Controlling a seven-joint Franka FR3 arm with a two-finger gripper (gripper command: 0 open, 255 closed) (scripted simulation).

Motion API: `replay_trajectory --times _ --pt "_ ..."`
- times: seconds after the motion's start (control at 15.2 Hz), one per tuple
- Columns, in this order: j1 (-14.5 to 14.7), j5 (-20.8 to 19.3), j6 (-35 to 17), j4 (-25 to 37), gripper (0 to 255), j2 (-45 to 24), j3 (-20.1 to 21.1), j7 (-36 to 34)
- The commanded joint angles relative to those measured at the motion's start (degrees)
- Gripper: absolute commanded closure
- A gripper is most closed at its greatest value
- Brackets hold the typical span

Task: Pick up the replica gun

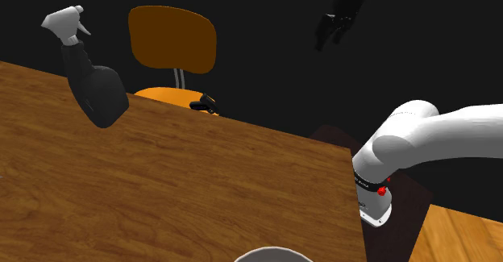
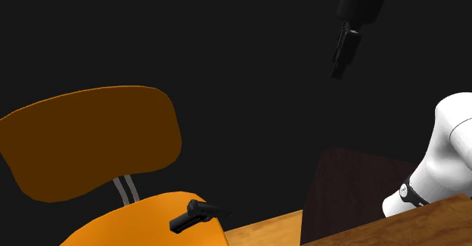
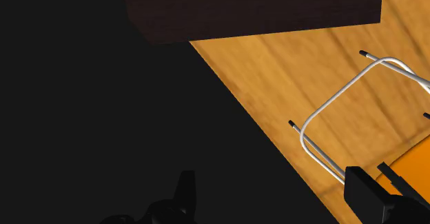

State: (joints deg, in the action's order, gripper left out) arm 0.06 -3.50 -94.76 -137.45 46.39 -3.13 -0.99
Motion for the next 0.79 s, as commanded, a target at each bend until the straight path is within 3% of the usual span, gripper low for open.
replay_trajectory --times 0.0,0.73 --pt "0.00 0.00 0.00 0.00 0 0.00 0.00 0.00" --pt "6.35 1.96 -16.42 0.81 0 -18.35 3.51 3.98"
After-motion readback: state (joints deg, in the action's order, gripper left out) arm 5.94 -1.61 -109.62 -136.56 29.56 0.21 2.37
